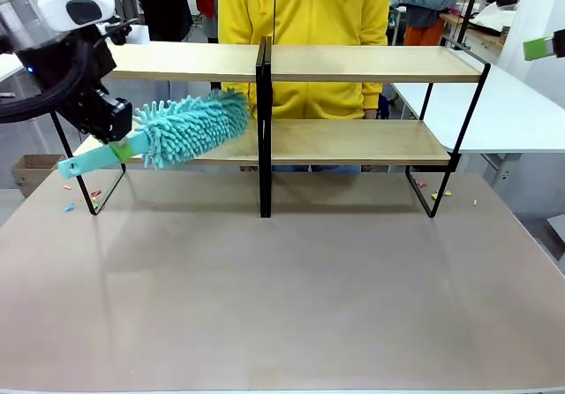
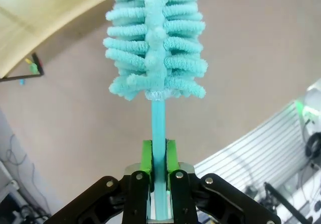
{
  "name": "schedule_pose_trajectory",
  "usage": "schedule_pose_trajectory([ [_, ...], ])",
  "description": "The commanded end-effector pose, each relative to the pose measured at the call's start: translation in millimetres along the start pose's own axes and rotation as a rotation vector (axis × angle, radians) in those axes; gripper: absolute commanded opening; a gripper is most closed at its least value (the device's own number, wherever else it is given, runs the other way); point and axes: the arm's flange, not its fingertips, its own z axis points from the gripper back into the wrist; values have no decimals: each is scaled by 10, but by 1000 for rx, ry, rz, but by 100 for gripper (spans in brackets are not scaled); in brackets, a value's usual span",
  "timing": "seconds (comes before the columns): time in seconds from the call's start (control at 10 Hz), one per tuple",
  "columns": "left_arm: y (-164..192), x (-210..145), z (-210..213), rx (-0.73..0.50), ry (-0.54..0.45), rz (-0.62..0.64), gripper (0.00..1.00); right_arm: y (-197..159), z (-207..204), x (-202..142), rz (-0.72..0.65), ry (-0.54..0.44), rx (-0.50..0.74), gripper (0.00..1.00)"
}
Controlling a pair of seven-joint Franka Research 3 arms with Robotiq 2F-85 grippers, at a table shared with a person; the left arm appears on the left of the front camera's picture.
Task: Clean the shelves.
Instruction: Clean another randomly selected level of the Shelf with the Duster.
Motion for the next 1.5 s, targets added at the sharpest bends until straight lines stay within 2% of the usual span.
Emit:
schedule_pose_trajectory([
  [0.0, -38, 41, -122, 44, -44, 85, 0, -10, 3, 1, -2, -2, 3, 100],
  [0.1, -36, 107, -254, 57, 11, 124, 0, -10, 3, 1, -2, -2, 3, 100],
  [0.2, -17, 35, -23, 12, -23, 35, 0, -10, 3, 1, -2, -2, 3, 100],
  [0.4, -17, 35, -23, 12, -23, 35, 0, -10, 3, 1, -2, -2, 3, 100],
  [0.5, -34, 72, -130, 22, -10, 67, 12, -10, 3, 1, -2, -2, 3, 100],
  [0.6, -72, 32, -218, 74, -11, 105, 12, -10, 3, 1, -2, -2, 3, 100],
  [0.7, -94, -3, -316, 52, 25, 105, 12, -10, 3, 1, -2, -2, 3, 100],
  [0.9, -56, -86, -422, 109, 16, 192, 12, -10, 3, 1, -2, -2, 3, 100],
  [1.2, 175, -228, -227, 203, -50, 354, 12, -10, 3, 1, -2, -2, 3, 100],
  [1.4, 294, -363, -254, 238, 40, 466, 12, -10, 3, 1, -2, -2, 3, 100],
])
